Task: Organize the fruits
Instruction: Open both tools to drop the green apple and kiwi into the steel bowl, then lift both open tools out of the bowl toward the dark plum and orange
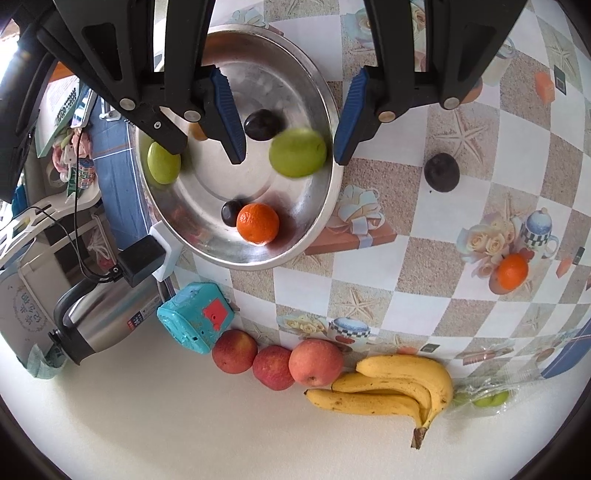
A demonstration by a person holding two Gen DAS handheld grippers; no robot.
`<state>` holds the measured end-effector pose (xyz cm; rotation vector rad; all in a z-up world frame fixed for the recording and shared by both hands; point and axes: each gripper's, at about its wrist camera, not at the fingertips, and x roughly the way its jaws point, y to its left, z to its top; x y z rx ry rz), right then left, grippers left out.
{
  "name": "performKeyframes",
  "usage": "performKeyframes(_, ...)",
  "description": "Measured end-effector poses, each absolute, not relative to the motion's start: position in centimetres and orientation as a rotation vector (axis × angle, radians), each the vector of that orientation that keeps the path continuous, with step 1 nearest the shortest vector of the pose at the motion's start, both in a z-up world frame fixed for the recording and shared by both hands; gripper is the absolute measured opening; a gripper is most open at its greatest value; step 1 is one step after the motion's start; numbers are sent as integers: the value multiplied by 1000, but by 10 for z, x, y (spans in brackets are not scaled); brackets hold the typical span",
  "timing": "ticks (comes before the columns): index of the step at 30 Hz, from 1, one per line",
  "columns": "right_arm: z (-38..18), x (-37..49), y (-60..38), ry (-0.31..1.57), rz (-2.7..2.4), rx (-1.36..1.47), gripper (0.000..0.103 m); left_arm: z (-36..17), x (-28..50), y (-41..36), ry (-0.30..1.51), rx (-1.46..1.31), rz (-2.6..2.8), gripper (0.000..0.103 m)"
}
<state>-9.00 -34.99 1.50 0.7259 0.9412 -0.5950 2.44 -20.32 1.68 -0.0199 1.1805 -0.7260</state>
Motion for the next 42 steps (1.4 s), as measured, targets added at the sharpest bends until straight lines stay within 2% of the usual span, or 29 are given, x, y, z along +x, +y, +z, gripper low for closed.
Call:
performKeyframes(9,17,-89,-349,944,-591,718,29,15,26,-202,1194,-23,-711,54)
performKeyframes(11,17,-88,-349,946,-591,718,36,14,26,-202,1197,-20,-704,54)
performKeyframes(12,17,-88,-349,947,-593,718,44,14,26,-201,1199,-19,-699,54)
performKeyframes(14,17,-88,-348,946,-593,720,46,13,27,-200,1203,-19,-688,55)
performKeyframes(16,17,-88,-348,946,-593,717,46,12,29,-197,1204,-17,-660,65)
performKeyframes(20,17,-87,-348,951,-597,709,52,11,34,-190,1190,1,-590,76)
performKeyframes(22,16,-86,-347,955,-599,706,58,9,38,-185,1185,8,-536,94)
performKeyframes(24,17,-85,-347,959,-602,698,68,8,41,-180,1177,20,-480,103)
performKeyframes(26,17,-84,-345,966,-601,683,70,8,45,-175,1168,33,-440,103)
performKeyframes(28,16,-81,-343,978,-600,664,80,8,47,-171,1158,48,-410,103)
performKeyframes(36,18,-75,-337,985,-593,604,82,10,51,-166,1124,101,-346,103)
performKeyframes(39,18,-73,-334,984,-590,589,94,10,51,-165,1129,105,-339,103)
performKeyframes(42,19,-71,-333,985,-581,582,94,11,51,-164,1129,115,-326,103)
